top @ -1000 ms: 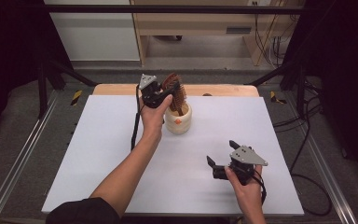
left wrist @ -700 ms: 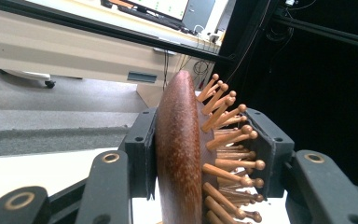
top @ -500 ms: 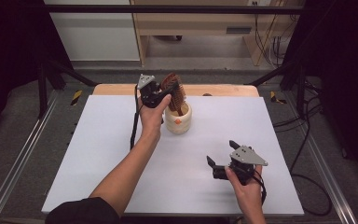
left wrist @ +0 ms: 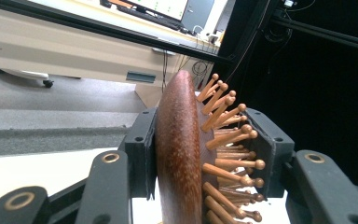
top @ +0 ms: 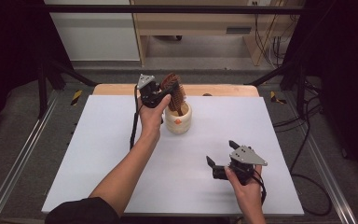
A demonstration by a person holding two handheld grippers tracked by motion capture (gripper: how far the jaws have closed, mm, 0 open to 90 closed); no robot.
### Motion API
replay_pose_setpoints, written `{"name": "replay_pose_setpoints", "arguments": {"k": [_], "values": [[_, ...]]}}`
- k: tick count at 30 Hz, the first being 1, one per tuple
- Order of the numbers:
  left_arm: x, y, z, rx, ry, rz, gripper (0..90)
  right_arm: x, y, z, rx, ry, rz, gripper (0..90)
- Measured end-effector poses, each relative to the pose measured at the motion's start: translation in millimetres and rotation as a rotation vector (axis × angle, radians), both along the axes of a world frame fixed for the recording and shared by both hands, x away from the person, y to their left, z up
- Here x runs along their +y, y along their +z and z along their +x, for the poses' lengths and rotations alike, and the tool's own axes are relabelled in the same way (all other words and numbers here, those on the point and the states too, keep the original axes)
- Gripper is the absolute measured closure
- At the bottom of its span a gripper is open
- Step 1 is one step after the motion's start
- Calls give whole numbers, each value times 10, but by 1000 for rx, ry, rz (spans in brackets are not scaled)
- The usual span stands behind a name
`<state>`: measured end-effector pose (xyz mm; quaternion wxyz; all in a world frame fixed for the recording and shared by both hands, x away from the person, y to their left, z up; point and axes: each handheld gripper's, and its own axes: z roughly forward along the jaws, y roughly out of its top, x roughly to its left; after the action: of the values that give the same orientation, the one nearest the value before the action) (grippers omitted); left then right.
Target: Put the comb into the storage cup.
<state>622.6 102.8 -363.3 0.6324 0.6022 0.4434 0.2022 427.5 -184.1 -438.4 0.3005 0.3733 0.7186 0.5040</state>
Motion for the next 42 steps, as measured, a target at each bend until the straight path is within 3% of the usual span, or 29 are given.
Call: {"name": "replay_pose_setpoints", "arguments": {"k": [17, 42], "values": [[46, -16, -1, 12, 6, -20, 503, -42, 7, 4, 4, -12, 32, 31], [162, -76, 12, 25, 11, -55, 499, -42, 7, 19, 2, -2, 24, 32]]}}
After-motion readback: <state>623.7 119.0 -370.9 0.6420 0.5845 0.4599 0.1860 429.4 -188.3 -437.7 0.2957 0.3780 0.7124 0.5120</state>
